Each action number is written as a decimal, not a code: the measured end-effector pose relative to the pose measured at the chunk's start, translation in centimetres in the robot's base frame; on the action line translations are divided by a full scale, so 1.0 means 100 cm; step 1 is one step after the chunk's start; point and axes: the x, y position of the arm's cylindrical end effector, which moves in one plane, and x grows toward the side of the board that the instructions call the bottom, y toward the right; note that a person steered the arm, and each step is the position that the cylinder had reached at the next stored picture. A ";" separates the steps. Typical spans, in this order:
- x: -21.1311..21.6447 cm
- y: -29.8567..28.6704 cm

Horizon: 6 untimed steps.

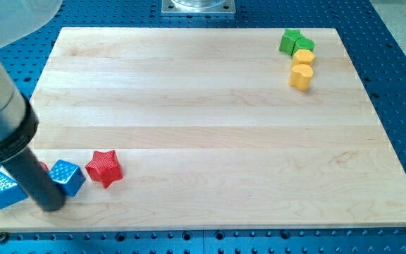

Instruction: Place red circle right of triangle

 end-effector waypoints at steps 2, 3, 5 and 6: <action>-0.027 0.040; -0.077 0.020; -0.063 -0.059; -0.047 -0.059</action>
